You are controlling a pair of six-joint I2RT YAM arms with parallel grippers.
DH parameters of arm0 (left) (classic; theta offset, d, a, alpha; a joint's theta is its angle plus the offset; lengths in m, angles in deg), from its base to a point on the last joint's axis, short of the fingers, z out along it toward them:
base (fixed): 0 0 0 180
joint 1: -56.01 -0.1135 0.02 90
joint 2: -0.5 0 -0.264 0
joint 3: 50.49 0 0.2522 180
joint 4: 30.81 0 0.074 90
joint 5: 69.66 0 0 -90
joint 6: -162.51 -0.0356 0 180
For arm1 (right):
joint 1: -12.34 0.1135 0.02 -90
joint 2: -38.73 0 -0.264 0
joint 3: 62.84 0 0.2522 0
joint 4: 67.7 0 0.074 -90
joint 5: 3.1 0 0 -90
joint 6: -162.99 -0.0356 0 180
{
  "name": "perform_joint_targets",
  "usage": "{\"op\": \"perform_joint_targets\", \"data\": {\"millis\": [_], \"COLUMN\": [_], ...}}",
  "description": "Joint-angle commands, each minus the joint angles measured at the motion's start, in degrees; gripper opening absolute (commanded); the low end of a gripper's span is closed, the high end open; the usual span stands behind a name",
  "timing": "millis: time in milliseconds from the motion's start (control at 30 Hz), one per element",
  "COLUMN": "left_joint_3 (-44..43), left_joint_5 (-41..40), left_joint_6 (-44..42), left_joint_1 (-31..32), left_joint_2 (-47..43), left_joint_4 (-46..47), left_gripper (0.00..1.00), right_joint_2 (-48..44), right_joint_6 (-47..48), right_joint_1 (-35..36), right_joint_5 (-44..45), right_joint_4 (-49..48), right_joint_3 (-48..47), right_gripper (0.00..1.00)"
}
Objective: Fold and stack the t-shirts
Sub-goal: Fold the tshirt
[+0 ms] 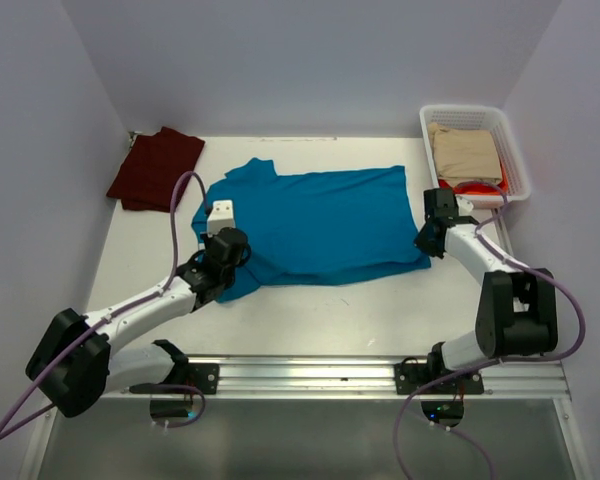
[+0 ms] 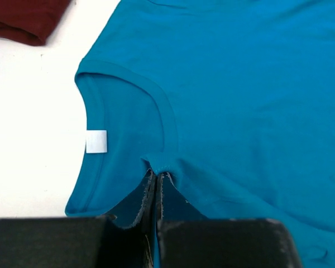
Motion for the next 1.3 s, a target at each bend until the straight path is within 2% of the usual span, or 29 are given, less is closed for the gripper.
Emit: {"op": "perform_joint_targets", "data": {"millis": [0, 400, 733, 900, 1133, 1267], "left_joint_3": [-0.12, -3.19, -5.74, -7.15, -7.5, -7.68], "left_joint_5": [-0.93, -0.4, -0.22, -0.49, -1.63, -1.54], "left_joint_6": [-1.78, -3.62, -4.94, -6.26, -6.61, -7.05], "left_joint_1": [-1.57, -3.77, -6.05, -7.28, -7.9, -8.25], "left_joint_2": [-0.23, 3.28, 9.88, 9.79, 6.02, 6.98], "left_joint_4": [4.63, 6.91, 10.26, 10.43, 8.5, 8.76], "left_gripper": [0.0, 0.0, 0.0, 0.0, 0.0, 0.0], "right_joint_2": [2.58, 4.87, 11.11, 14.18, 13.49, 14.71], "right_joint_6": [0.21, 0.39, 0.56, 0.56, 0.91, 0.82], "right_joint_1": [-0.23, -0.15, -0.15, -0.23, -0.32, -0.32], "right_joint_5": [2.8, 5.71, 6.32, 6.15, 6.85, 6.23], "right_joint_4": [-2.77, -2.77, -3.3, -3.82, -4.35, -4.35], "right_joint_3": [-3.99, -9.52, -13.39, -14.27, -14.53, -15.68], "right_gripper": [0.0, 0.0, 0.0, 0.0, 0.0, 0.0]}}
